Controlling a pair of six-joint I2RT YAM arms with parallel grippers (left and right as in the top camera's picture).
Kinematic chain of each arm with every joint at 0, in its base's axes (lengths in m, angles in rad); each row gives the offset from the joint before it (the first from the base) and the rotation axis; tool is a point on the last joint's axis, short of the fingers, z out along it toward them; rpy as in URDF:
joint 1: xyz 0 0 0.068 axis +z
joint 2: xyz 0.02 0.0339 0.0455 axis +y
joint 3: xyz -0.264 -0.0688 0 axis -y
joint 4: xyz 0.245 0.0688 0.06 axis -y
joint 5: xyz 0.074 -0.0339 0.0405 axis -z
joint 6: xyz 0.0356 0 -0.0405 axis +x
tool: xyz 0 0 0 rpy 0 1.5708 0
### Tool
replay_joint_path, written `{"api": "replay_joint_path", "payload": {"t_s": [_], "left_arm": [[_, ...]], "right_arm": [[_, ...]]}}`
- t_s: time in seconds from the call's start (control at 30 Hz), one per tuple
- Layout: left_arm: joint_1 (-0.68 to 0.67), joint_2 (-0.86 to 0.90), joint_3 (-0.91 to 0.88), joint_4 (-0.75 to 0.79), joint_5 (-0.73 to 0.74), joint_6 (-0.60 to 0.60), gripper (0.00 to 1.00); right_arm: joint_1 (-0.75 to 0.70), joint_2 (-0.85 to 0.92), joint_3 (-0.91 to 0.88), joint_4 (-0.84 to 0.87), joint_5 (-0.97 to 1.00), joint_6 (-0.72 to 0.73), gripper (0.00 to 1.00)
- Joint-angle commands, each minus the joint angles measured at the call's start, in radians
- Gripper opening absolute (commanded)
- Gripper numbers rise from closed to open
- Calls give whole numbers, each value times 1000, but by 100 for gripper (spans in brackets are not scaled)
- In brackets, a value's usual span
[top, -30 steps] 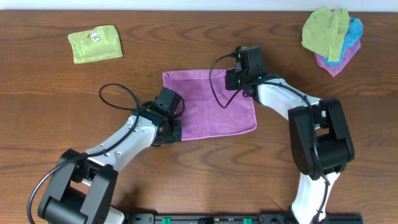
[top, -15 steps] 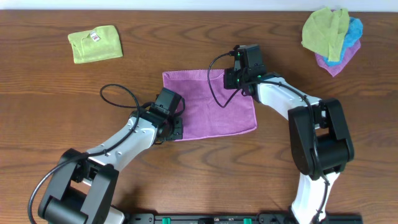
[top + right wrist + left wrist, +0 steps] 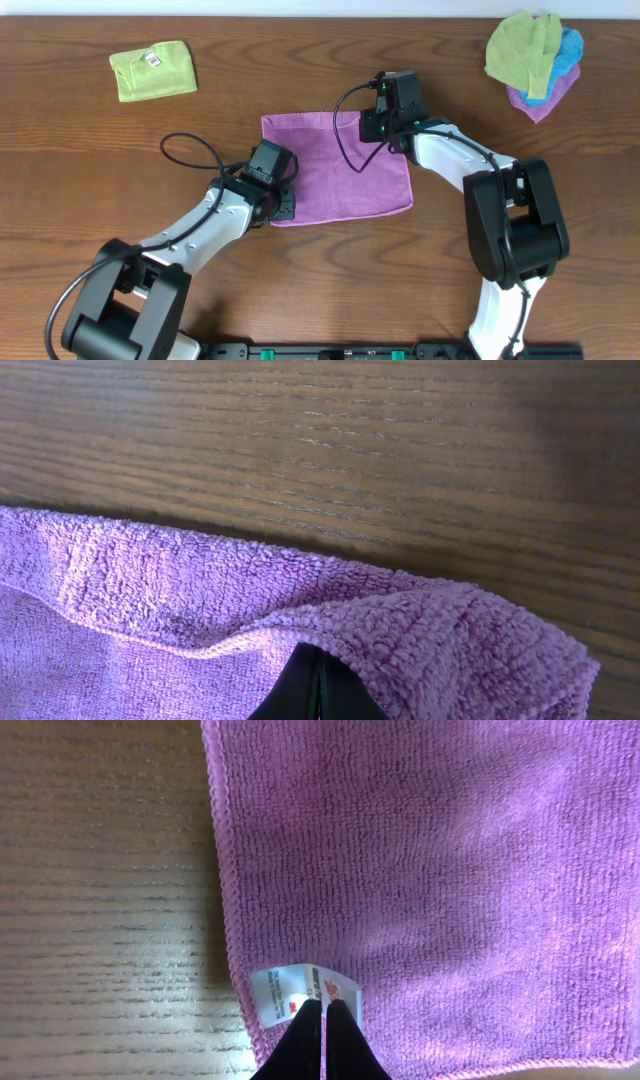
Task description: Fold the cloth
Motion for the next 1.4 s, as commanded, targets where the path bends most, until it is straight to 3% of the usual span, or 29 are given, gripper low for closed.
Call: {"api": "replay_joint_path", "payload": {"t_s": [0.0,0.4,1.37], "left_arm": [[1,39,-2,-2,-19,-8,6],[0,114,-2,-4,10,-12,6],[-58,115,-2,-87,8,-8,6]], "right_arm": [[10,11,16,5,-8,-3,2],[8,22,16,44,-8,-3,1],[-99,112,16,323,96,45,2]]}}
